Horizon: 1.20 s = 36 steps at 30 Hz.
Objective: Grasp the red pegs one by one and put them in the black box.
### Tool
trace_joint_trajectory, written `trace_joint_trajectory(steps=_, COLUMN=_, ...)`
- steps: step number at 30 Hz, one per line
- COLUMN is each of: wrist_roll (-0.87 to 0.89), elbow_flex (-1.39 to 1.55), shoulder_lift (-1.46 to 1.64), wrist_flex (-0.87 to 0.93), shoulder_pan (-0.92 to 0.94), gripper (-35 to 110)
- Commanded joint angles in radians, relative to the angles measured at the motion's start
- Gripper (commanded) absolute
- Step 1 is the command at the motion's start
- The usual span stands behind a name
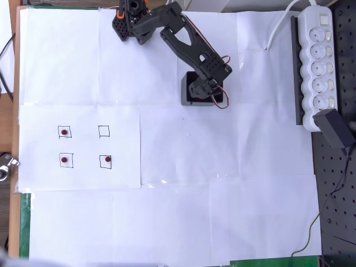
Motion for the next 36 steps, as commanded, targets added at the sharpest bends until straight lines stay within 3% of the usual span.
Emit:
trace_joint_trajectory(steps=1, wrist_roll=-0.023, elbow_flex=0.222, shoulder_lift=-0.112, wrist_flex=0.094, shoulder_pan=-0.034, gripper=18)
trace_joint_trajectory(steps=6, wrist_roll=-0.017, elbow_flex=0.380, shoulder_lift=-0.364, wrist_flex=0.118, shoulder_pan=-0.003, gripper=19)
trace_joint_trajectory(steps=10, wrist_roll=0.143, elbow_flex=0.094, shoulder_lift=-0.591, wrist_flex=0.057, shoulder_pan=0.160, gripper=18)
trace_joint_trajectory(steps=12, wrist_roll=0.236, elbow_flex=-0.207, shoulder_lift=-0.707, wrist_flex=-0.095, shoulder_pan=0.307, gripper=19)
trace_joint_trajectory(steps=17, wrist_roll=0.532, elbow_flex=-0.980, shoulder_lift=-0.871, wrist_flex=-0.842, shoulder_pan=0.746, gripper=19)
trace_joint_trajectory(steps=23, wrist_roll=0.586, elbow_flex=-1.134, shoulder_lift=-0.491, wrist_flex=-1.526, shoulder_pan=0.937, gripper=18)
trace_joint_trajectory(steps=31, wrist_roll=0.485, elbow_flex=-1.037, shoulder_lift=-0.153, wrist_flex=-1.876, shoulder_pan=0.973, gripper=18)
trace_joint_trajectory(steps=36, wrist_roll=0.437, elbow_flex=-0.946, shoulder_lift=-0.026, wrist_flex=-1.942, shoulder_pan=0.980, gripper=17)
